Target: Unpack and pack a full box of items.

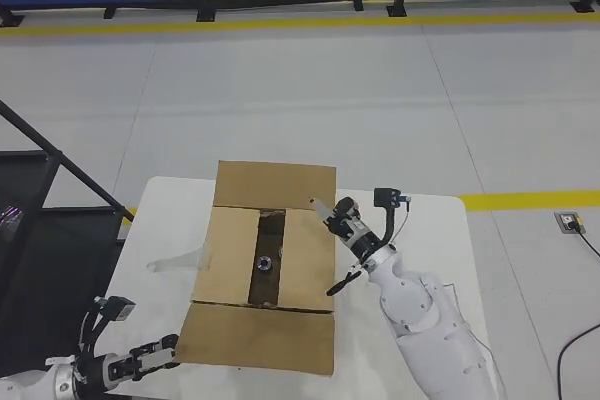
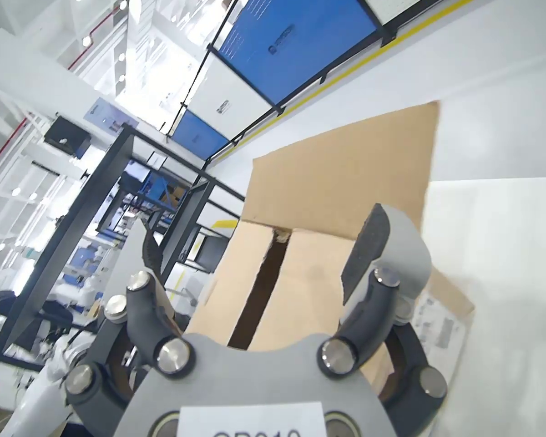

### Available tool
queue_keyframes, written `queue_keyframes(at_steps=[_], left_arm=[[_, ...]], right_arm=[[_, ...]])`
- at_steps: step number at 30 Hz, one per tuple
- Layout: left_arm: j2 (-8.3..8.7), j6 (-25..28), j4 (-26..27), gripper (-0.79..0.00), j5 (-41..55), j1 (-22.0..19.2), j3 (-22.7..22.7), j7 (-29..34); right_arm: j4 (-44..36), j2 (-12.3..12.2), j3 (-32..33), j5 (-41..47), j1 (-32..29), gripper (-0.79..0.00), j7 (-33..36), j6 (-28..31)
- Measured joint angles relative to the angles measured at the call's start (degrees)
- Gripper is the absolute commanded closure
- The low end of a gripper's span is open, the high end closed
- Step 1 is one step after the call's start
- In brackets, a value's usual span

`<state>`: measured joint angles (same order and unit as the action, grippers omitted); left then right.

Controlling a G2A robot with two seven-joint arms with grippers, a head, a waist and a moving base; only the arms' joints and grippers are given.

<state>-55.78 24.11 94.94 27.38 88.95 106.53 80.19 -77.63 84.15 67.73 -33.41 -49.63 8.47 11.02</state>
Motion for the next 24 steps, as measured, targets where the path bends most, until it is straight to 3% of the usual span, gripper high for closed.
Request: queue_keyframes(at_steps=[7, 13, 20, 24], left_arm=[[0.89, 0.5, -0.4, -0.785, 5.3, -0.2, 0.3, -0.5], [0.70, -1.1, -0.1, -0.785, 4.9, -1.3, -0.5, -8.6], [0.69, -3.1, 1.3, -0.785, 3.9, -2.6, -2.2, -12.0], [0.75, -3.5, 1.7, -0.785, 3.8, -3.1, -2.6, -12.7]], right_arm=[[9.4, 1.5, -2.9, -3.5, 7.0, -0.785, -5.5, -6.6], [19.8, 3.0, -4.6, -0.3, 13.9, -0.785, -6.4, -7.2], [30.9, 4.7, -5.8, 4.5, 20.7, -0.785, -4.7, -4.4], [35.6, 5.2, -5.1, 10.2, 23.0, -0.785, -0.4, 2.6]])
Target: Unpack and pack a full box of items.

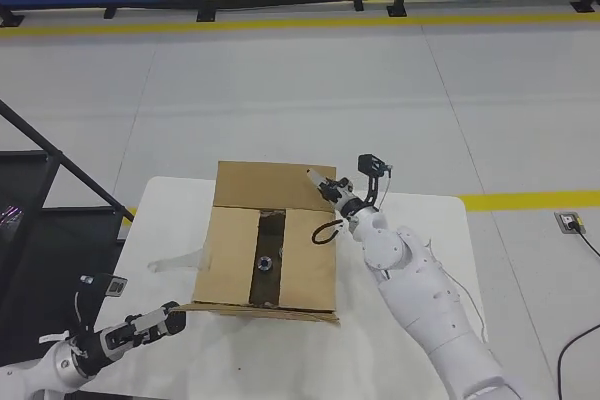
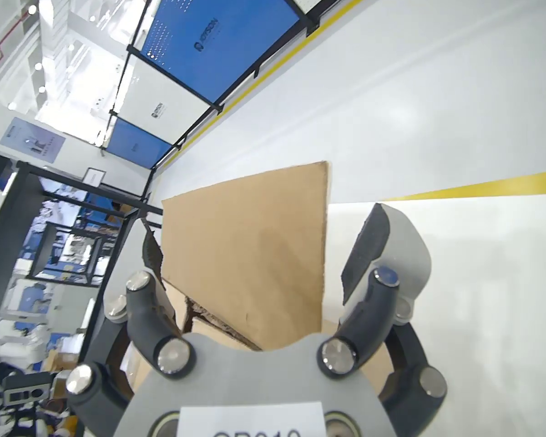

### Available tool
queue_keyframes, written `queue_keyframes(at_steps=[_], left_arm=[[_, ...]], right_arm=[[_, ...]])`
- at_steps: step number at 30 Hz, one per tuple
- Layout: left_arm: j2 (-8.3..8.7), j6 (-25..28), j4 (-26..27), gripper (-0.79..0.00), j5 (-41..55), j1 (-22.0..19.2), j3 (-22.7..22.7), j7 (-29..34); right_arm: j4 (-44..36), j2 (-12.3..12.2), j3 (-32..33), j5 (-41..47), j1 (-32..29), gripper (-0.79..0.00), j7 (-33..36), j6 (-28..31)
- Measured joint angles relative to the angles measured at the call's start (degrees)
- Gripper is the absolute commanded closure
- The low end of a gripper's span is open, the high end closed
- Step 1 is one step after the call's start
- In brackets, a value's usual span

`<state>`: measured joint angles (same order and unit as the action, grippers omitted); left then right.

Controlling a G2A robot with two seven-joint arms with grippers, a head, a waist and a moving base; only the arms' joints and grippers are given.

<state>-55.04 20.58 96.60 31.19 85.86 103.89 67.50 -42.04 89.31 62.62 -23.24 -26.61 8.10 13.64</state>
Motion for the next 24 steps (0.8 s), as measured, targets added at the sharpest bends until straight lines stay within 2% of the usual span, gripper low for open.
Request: queue_keyframes(at_steps=[4, 7, 12, 15, 16, 20, 22, 24], left_arm=[[0.02, -0.1, 0.7, -0.785, -1.4, -0.6, -0.6, -1.7], [-0.03, 0.3, 1.7, -0.785, -3.6, -0.5, -1.2, -4.2], [-0.20, 0.2, 3.7, -0.785, -8.2, -0.2, -2.2, -9.8], [-0.31, 0.0, 5.0, -0.785, -12.0, 0.0, -3.1, -13.4], [-0.37, 0.0, 5.5, -0.785, -13.6, 0.0, -3.6, -14.8], [-0.55, -0.6, 6.1, -0.785, -17.8, -0.2, -5.5, -18.4], [-0.61, -1.0, 6.0, -0.785, -19.6, -0.6, -6.3, -19.9], [-0.66, -1.1, 6.0, -0.785, -21.2, -1.0, -7.1, -20.9]], right_arm=[[4.5, -0.3, 3.1, 9.4, 1.6, -0.785, 7.8, 11.7], [6.8, -0.5, 4.6, 14.6, 2.1, -0.785, 12.9, 17.9], [8.1, -1.2, 6.8, 21.0, 2.2, -0.785, 20.5, 24.5], [6.9, -1.6, 7.7, 26.3, 1.5, -0.785, 28.5, 29.2], [6.3, -1.8, 8.1, 29.5, 1.1, -0.785, 33.1, 31.2], [5.4, -2.7, 9.1, 37.2, 0.7, -0.785, 46.5, 33.2], [4.4, -3.3, 9.1, 38.2, 0.8, -0.785, 51.0, 31.6], [3.2, -3.8, 8.9, 37.4, 0.5, -0.785, 52.5, 30.1]])
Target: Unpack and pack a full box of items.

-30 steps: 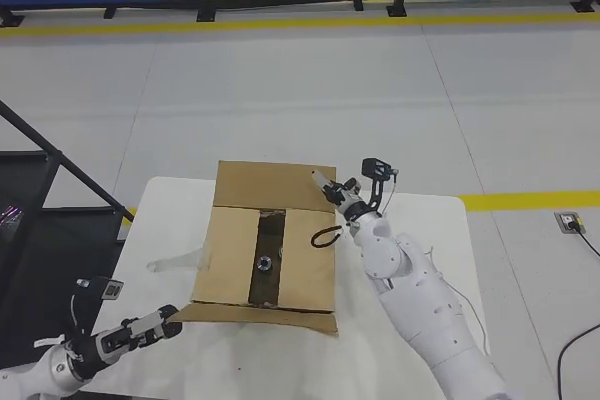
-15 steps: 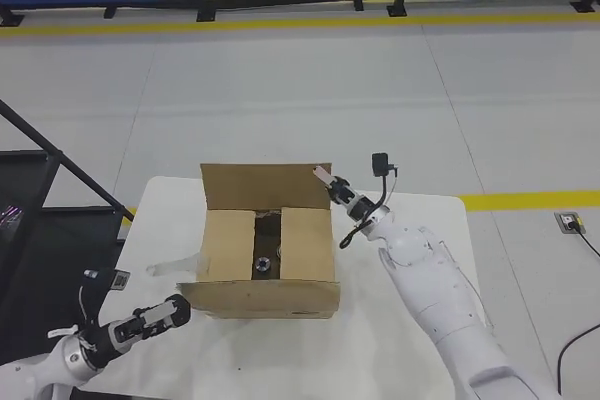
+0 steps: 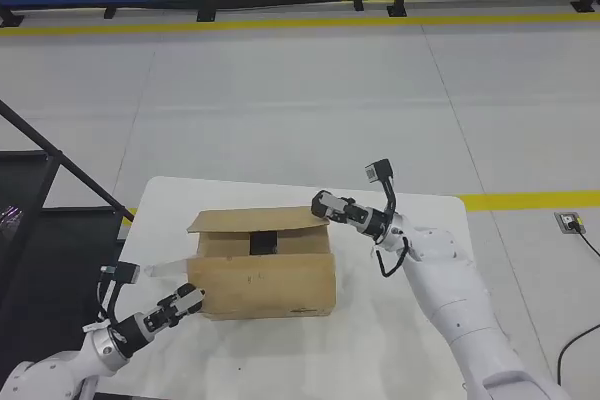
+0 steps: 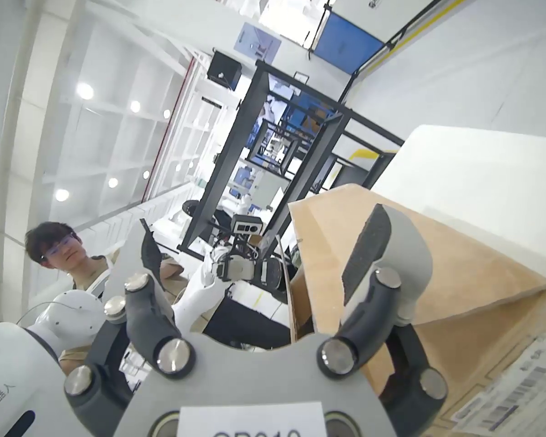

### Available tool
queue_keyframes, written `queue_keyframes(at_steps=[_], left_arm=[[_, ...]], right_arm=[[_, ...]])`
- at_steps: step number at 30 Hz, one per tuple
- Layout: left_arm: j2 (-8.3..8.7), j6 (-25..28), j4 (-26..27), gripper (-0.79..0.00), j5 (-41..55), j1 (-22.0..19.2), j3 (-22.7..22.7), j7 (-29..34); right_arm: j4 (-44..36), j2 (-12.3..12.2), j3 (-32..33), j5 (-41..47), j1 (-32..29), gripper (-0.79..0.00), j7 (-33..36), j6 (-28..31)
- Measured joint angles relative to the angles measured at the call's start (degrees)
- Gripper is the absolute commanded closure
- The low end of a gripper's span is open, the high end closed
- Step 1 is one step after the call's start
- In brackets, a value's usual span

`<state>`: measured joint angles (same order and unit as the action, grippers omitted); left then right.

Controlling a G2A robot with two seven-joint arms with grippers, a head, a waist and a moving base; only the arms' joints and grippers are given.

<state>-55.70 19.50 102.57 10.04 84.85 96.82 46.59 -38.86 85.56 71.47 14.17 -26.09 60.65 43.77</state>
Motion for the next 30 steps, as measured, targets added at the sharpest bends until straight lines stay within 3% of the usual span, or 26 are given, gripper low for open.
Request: queue_keyframes(at_steps=[6, 10, 21, 26, 30], left_arm=[[-0.17, -0.4, -0.3, -0.785, -3.6, -0.9, -2.1, -2.8], [-0.26, -1.0, -0.4, -0.785, -5.5, -1.5, -3.0, -4.4], [-0.54, -2.0, -0.1, -0.785, -8.1, -2.4, -5.3, -7.5], [-0.55, -1.1, -0.1, -0.785, -6.3, -2.0, -4.2, -8.4], [-0.34, -0.2, -0.3, -0.785, -2.1, -0.6, -0.4, -8.3]], right_arm=[[-2.6, -1.1, -1.7, -8.4, 0.1, -0.785, -1.0, -8.9], [-8.0, -1.2, -3.4, -11.1, -1.4, -0.785, -2.2, -15.7], [-23.0, -1.9, -6.8, -15.8, -6.7, -0.785, -0.4, -27.5], [-27.1, -2.6, -6.5, -18.1, -9.7, -0.785, -1.4, -31.0], [-26.4, -2.9, -6.3, -17.4, -10.7, -0.785, -1.6, -31.3]])
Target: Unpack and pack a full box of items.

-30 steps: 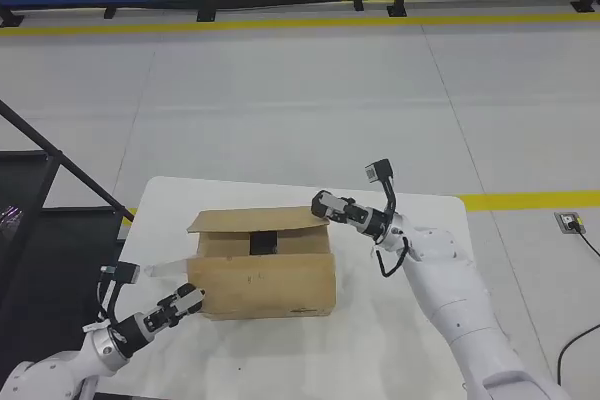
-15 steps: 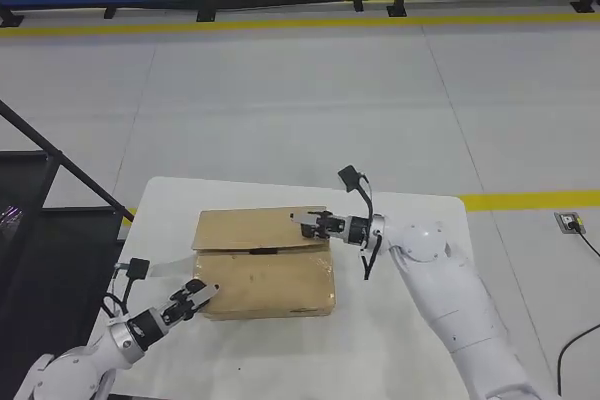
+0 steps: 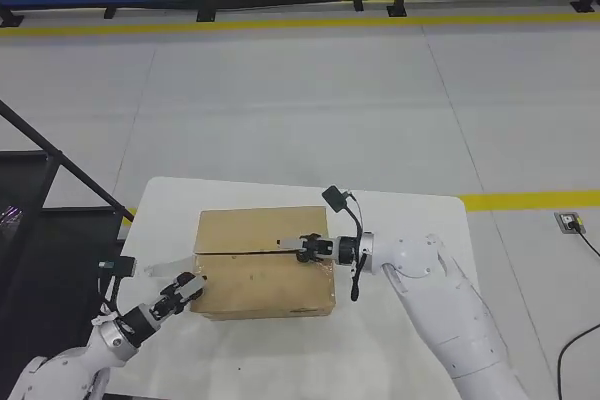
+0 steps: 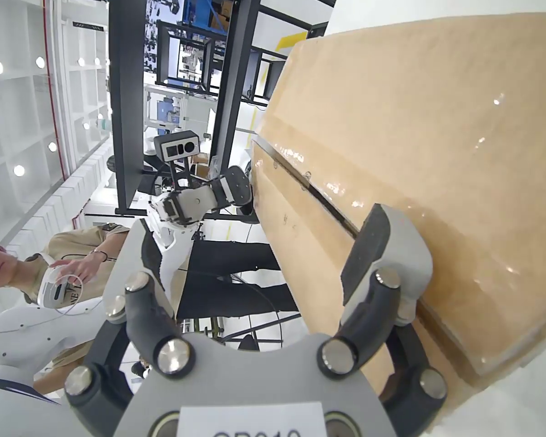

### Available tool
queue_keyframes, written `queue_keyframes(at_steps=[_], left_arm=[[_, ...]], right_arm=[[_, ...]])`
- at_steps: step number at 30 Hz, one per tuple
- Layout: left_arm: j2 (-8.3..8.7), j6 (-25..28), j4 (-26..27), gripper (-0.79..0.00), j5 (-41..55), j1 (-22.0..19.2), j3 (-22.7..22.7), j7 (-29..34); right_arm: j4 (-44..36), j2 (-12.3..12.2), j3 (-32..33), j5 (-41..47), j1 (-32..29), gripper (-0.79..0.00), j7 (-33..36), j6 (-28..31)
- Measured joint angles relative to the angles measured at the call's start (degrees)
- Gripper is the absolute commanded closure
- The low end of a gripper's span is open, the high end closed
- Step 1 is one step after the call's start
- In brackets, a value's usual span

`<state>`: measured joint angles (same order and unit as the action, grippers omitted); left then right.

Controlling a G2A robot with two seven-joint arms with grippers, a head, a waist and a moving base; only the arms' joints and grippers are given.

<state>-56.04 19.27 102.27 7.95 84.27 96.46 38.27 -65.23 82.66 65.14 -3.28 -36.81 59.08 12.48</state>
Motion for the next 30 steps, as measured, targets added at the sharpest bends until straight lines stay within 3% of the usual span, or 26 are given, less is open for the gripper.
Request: queue_keyframes(at_steps=[10, 21, 26, 30], left_arm=[[0.51, 1.4, -4.0, -0.785, 9.9, 6.0, 12.6, 1.1], [0.40, 0.6, -4.5, -0.785, 9.2, 5.9, 12.0, 0.1], [-0.66, -7.4, -8.7, -0.785, 13.3, 5.1, 7.3, -8.5], [-1.64, -6.9, -12.9, -0.785, 16.3, 4.2, 2.8, -12.1]], right_arm=[[1.8, -0.1, 0.4, 2.2, -0.8, -0.785, -2.3, 1.6], [1.8, -0.1, 0.4, 2.2, -0.8, -0.785, -2.3, 1.6], [1.8, -0.1, 0.4, 2.2, -0.8, -0.785, -2.3, 1.6], [1.8, -0.1, 0.4, 2.2, -0.8, -0.785, -2.3, 1.6]])
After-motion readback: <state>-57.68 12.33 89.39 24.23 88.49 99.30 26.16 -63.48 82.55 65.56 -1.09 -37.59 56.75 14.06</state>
